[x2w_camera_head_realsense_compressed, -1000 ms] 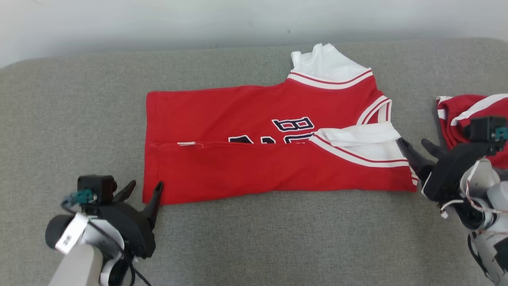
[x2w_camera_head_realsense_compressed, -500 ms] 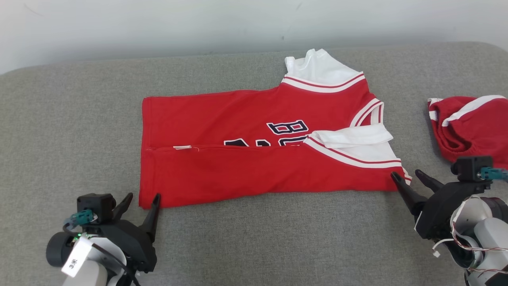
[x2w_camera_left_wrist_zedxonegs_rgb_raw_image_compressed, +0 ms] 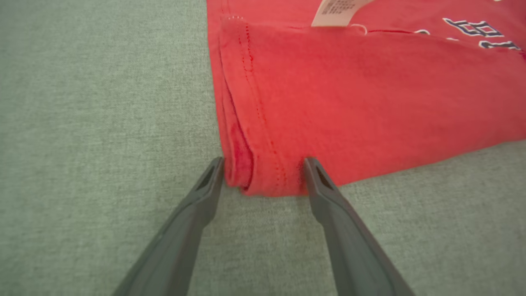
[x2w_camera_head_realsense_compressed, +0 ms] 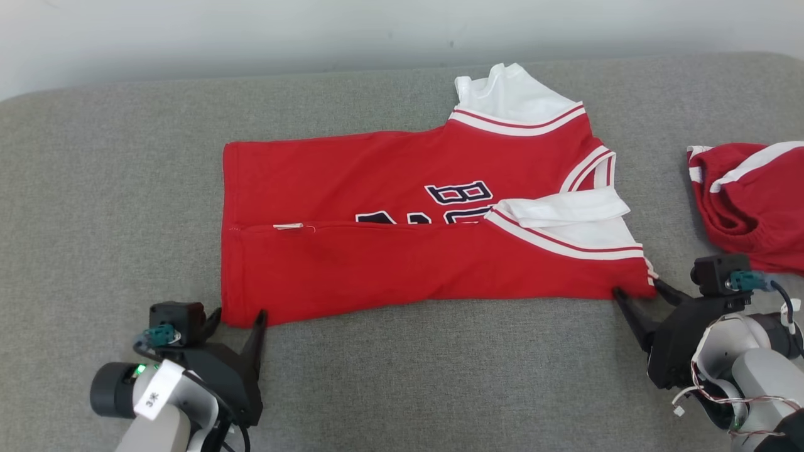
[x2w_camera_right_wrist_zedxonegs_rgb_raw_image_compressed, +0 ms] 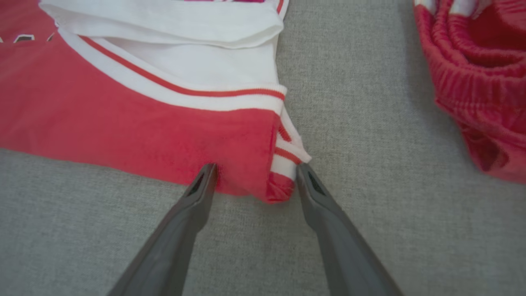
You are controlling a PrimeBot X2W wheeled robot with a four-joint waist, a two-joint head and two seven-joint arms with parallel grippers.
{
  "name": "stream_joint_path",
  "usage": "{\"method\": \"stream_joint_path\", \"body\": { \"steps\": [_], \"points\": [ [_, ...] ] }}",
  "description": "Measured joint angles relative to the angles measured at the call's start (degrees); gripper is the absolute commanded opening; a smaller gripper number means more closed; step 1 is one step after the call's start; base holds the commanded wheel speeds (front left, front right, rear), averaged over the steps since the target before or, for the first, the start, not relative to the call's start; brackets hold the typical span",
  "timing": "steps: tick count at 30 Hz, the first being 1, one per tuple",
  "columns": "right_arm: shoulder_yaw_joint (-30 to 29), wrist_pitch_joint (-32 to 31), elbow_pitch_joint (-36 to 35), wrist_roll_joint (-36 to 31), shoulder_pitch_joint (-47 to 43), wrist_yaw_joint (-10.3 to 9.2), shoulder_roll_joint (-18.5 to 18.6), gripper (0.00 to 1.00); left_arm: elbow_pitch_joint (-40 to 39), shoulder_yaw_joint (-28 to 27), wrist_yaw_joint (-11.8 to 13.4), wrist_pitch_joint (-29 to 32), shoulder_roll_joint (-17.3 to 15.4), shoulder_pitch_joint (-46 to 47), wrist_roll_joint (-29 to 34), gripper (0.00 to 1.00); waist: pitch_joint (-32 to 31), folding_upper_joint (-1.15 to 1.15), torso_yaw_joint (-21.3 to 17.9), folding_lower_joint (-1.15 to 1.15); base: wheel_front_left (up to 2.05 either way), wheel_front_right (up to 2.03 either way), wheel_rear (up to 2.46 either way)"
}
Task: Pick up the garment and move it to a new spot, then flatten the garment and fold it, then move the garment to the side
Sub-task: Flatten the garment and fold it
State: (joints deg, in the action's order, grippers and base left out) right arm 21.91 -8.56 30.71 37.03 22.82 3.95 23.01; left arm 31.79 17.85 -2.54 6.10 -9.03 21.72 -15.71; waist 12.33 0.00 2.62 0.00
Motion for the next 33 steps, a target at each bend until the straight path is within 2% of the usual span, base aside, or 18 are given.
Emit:
{"method": "stream_joint_path", "body": {
  "steps": [3, 4, 5, 6, 19, 30, 33],
  "points": [
    [0.33, 0.35, 0.81, -0.59, 0.37, -0.42, -0.23, 1.0, 1.83, 0.02, -0.08, 0.01, 0.58, 0.58, -0.62, 1.0, 0.26, 0.0, 0.11, 0.0, 0.0, 0.0, 0.0],
    [0.33, 0.35, 0.81, -0.59, 0.37, -0.42, -0.23, 0.64, 1.83, 0.02, -0.08, 0.01, 0.58, 0.58, -0.62, 0.87, 0.26, 0.0, 0.11, 0.0, 0.0, 0.0, 0.0],
    [0.38, 0.51, 0.99, -0.74, 0.46, -0.42, -0.3, 0.17, 2.4, -0.12, -0.08, 0.01, 0.75, 0.93, -0.69, 0.36, 0.26, 0.0, 0.1, 0.0, 0.0, 0.0, 0.0],
    [0.45, 0.52, 1.14, -0.75, 0.64, -0.42, -0.34, 0.0, 2.69, -0.19, -0.08, 0.01, 0.9, 1.13, -0.83, 0.0, 0.26, 0.0, 0.1, 0.0, 0.0, 0.0, 0.0],
    [0.41, 3.38, 3.48, -0.45, -0.51, 0.59, -1.12, 0.0, 5.57, 0.09, -0.58, -1.69, 1.55, 0.65, -0.85, 0.0, -2.67, 0.0, 0.31, 0.0, 0.0, 0.0, 0.0],
    [-0.13, 6.8, -1.24, 0.45, -12.12, 0.84, 0.63, 0.0, 3.09, 1.82, -1.7, -2.63, -0.6, -8.64, -0.86, 0.0, -8.79, 0.0, 0.61, -0.01, 0.0, 0.0, 0.0],
    [-0.16, 7.1, -3.89, 0.62, -15.85, 0.2, 1.11, 0.0, 1.13, 1.93, -2.01, -2.61, -1.65, -12.62, -0.87, 0.0, -10.48, 0.0, 0.62, -0.01, 0.0, 0.0, 0.0]
  ]
}}
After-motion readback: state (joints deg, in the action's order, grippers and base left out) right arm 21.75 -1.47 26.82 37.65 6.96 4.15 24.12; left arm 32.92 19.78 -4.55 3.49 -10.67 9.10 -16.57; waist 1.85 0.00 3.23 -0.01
